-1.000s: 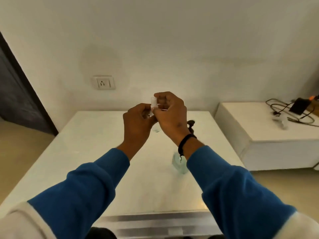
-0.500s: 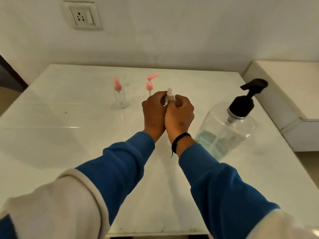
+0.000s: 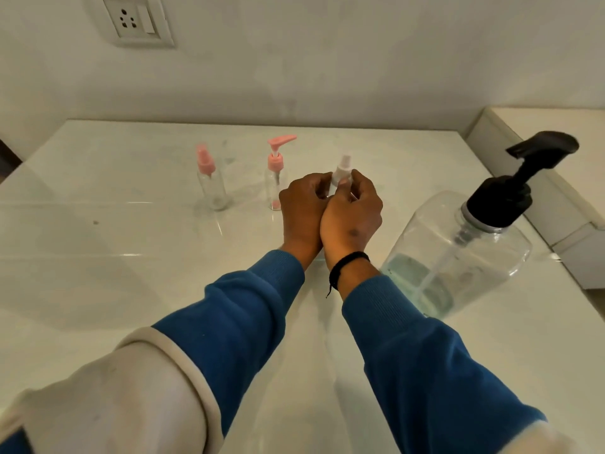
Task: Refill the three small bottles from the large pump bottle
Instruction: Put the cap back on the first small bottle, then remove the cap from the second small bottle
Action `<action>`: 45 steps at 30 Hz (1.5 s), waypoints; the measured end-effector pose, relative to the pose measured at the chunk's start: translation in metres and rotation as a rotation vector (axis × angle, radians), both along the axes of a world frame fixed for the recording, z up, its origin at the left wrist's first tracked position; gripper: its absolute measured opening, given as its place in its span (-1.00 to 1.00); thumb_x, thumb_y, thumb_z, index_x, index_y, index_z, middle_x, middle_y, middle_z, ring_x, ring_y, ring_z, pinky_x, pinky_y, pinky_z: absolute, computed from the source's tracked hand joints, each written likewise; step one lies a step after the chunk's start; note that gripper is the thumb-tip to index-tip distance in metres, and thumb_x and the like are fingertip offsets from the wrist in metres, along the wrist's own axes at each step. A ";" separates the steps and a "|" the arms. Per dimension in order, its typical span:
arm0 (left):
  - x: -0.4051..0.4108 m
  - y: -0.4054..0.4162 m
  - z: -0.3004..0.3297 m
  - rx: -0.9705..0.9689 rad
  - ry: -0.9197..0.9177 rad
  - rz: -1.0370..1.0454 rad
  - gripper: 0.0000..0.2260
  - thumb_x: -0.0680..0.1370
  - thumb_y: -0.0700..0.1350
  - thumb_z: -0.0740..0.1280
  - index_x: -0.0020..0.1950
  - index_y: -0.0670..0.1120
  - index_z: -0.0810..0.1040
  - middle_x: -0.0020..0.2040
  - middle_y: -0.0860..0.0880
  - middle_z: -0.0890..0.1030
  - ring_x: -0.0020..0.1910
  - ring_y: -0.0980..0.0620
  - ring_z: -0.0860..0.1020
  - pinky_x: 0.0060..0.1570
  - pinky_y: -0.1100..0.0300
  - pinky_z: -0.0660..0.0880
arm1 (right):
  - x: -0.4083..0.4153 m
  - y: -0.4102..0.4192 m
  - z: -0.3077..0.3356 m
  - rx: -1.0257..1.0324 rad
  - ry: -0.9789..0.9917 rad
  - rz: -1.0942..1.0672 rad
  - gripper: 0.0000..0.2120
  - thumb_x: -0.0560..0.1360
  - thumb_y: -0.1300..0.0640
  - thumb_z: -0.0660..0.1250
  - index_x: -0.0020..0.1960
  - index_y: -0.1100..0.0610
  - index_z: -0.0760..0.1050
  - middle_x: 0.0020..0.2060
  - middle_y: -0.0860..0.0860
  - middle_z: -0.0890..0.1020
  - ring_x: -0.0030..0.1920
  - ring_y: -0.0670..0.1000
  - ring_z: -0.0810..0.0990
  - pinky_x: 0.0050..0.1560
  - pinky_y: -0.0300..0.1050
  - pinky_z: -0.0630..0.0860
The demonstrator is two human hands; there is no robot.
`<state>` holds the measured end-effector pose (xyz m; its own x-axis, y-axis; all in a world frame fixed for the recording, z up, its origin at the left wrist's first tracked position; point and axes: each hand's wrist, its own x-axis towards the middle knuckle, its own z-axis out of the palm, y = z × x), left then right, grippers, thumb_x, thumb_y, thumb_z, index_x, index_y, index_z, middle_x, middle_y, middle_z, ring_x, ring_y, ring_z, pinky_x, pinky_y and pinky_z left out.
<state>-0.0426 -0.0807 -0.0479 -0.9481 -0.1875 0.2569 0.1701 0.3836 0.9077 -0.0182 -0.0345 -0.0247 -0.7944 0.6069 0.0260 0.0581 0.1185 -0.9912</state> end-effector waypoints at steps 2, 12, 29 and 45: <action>-0.001 0.000 -0.001 -0.001 -0.005 -0.001 -0.88 0.53 -0.07 0.50 -0.01 -0.09 0.72 -0.21 -0.07 0.70 -0.18 -0.10 0.65 -0.15 0.10 0.56 | 0.000 -0.001 0.000 0.000 -0.004 -0.006 -0.69 0.70 0.10 0.25 0.42 0.08 0.52 0.32 -0.01 0.62 0.30 0.00 0.58 0.21 -0.31 0.40; -0.001 0.000 -0.013 0.038 -0.074 0.030 -0.87 0.52 -0.09 0.51 -0.11 -0.15 0.69 -0.26 -0.08 0.68 -0.30 0.01 0.58 -0.19 0.15 0.58 | 0.003 0.002 -0.008 -0.026 -0.036 0.018 -0.62 0.70 0.04 0.24 0.50 0.05 0.40 0.34 -0.02 0.58 0.28 -0.03 0.57 0.17 -0.39 0.37; 0.056 -0.068 0.005 0.032 -0.055 0.292 -0.75 0.58 -0.09 0.44 0.24 -0.13 0.65 0.12 -0.03 0.70 -0.02 0.17 0.63 -0.14 0.68 0.36 | 0.033 -0.054 -0.013 -0.016 -0.040 0.200 -0.75 0.64 0.06 0.34 0.30 0.08 0.54 0.17 -0.06 0.64 0.10 -0.07 0.62 0.01 -0.39 0.41; 0.030 -0.070 0.002 0.092 -0.097 0.282 -0.67 0.58 -0.13 0.43 0.34 -0.12 0.60 0.19 -0.03 0.68 0.12 0.12 0.63 -0.14 0.65 0.39 | 0.010 -0.051 -0.010 0.015 -0.052 0.339 -0.70 0.66 0.16 0.30 0.39 0.08 0.52 0.27 -0.03 0.62 0.21 -0.03 0.60 0.30 -0.16 0.52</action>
